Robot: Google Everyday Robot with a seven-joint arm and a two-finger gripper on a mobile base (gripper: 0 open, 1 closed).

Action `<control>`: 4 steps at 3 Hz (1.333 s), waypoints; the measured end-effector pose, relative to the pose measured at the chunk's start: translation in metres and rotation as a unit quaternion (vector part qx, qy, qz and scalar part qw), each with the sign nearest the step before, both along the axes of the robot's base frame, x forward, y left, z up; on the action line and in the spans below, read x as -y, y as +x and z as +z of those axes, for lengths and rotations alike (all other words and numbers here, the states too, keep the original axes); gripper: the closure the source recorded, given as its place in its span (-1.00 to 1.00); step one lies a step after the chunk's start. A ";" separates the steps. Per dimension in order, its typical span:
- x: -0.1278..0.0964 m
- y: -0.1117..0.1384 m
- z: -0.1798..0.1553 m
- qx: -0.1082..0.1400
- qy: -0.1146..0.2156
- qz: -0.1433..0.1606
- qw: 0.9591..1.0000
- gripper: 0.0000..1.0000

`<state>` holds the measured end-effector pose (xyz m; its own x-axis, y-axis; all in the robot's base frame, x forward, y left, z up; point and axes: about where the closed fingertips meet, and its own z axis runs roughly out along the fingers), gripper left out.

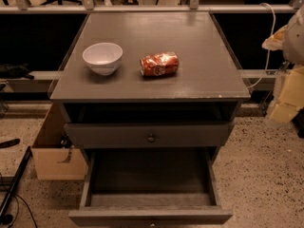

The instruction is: Close middle drawer

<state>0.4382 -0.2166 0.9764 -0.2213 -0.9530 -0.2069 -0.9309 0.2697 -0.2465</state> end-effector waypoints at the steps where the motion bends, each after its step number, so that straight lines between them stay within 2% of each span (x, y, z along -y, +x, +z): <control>1: 0.000 0.000 0.000 0.000 0.000 0.000 1.000 -1.00; 2: 0.000 0.000 0.000 0.000 0.000 0.000 1.000 -0.82; 4: 0.000 0.000 0.000 0.000 0.000 0.000 1.000 0.11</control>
Offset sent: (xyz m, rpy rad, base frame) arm 0.0000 0.0000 0.0000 0.0000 0.0000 0.0000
